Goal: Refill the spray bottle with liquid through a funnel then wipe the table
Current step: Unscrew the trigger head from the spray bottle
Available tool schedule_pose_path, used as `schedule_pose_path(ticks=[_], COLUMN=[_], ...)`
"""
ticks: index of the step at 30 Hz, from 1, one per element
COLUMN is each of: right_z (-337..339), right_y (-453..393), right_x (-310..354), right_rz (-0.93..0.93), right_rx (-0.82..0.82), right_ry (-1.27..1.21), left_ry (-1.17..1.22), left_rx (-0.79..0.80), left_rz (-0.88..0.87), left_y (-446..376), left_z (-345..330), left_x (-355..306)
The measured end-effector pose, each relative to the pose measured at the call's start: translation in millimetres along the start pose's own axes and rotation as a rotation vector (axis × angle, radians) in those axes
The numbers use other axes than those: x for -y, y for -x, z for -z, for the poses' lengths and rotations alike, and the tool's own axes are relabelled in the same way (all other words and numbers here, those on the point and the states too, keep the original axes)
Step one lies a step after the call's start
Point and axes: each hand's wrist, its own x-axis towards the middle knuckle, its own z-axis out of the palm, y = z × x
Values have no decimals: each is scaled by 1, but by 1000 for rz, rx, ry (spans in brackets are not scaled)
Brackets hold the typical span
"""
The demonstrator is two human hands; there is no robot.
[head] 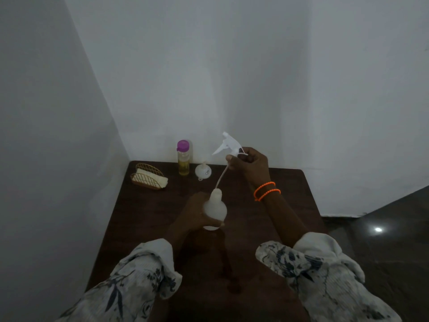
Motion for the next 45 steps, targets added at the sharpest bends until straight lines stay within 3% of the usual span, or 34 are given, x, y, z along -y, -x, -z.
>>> schedule_pose_path(ticks=[13,21,36,45], right_z=[14,18,30,45], right_y=[-29,-36,-53,-54], right_x=[16,18,13,-15], right_rz=[-106,-146,-165,-240], right_rx=[-236,-298,-309,-271], right_ry=[-189,-266,-375,-245], left_ry=[61,58,67,109], left_rx=[12,26,-7,-38], left_rz=[-39,-18,111,131], left_y=[5,6,4,6], left_z=[-5,-1,5,3], left_x=[7,9,21,35])
